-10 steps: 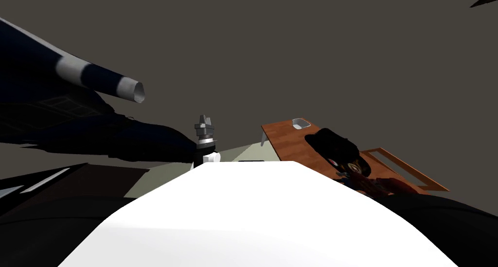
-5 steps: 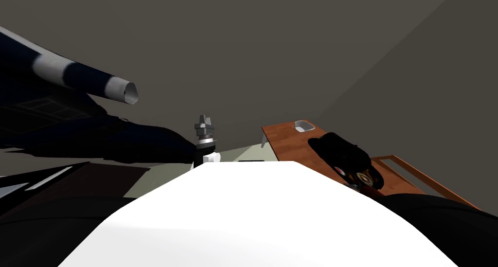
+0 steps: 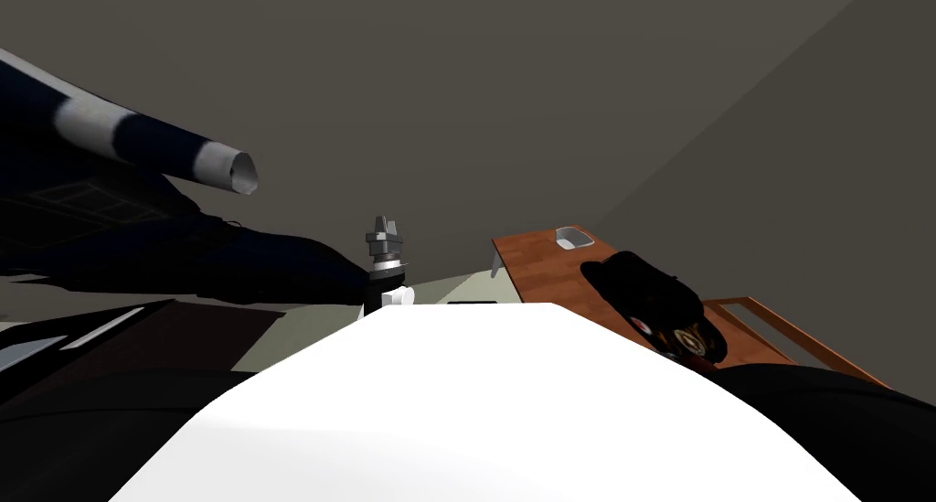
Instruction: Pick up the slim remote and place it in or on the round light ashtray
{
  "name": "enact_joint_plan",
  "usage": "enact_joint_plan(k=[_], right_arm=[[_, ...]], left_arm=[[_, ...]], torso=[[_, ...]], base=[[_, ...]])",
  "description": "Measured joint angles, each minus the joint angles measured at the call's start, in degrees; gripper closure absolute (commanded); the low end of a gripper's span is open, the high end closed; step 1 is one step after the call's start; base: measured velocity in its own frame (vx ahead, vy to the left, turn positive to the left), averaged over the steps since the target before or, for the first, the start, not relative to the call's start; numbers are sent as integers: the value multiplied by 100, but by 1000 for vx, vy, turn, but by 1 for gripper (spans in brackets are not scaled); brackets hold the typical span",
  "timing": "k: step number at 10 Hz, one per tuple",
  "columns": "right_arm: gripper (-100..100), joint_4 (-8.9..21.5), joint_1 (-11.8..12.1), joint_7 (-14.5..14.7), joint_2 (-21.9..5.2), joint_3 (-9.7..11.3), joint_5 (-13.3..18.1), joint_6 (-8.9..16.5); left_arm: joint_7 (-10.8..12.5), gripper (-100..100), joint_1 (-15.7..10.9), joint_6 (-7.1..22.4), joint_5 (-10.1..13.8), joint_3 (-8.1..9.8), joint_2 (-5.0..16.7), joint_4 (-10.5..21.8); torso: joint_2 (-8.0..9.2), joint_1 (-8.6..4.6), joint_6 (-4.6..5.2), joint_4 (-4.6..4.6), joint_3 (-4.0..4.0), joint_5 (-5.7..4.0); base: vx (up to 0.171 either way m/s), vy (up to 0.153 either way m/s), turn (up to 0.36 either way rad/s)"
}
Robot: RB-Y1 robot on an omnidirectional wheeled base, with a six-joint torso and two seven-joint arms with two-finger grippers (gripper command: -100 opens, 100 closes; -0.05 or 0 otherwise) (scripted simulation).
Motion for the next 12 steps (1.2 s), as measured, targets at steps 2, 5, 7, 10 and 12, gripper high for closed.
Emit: enact_joint_plan(k=[2, 5, 7, 10, 12], right_arm=[[100, 16, 6, 1, 1, 4, 7, 19], [100, 13, 2, -1, 4, 6, 4, 19], [100, 12, 1, 0, 4, 7, 4, 19], [0, -217, 92, -14, -57, -132, -50, -188], [100, -194, 69, 23, -196, -261, -68, -155]], left_arm=[[0, 0, 0, 0, 0, 0, 0, 0], [0, 0, 0, 0, 0, 0, 0, 0], [0, 0, 0, 0, 0, 0, 0, 0], [0, 0, 0, 0, 0, 0, 0, 0], [0, 0, 0, 0, 0, 0, -1, 0]], torso=[[-5, 12, -6, 4, -1, 1], [-5, 12, -3, 1, -2, 3], [-5, 11, -3, 1, -2, 3], [-7, 21, -1, 0, -4, 6], [-4, 15, -6, -1, -2, 17]], base=[[-2, -2, -6], [0, 0, 0], [5, 11, -27], [6, 16, -25], [-16, 16, -12]])
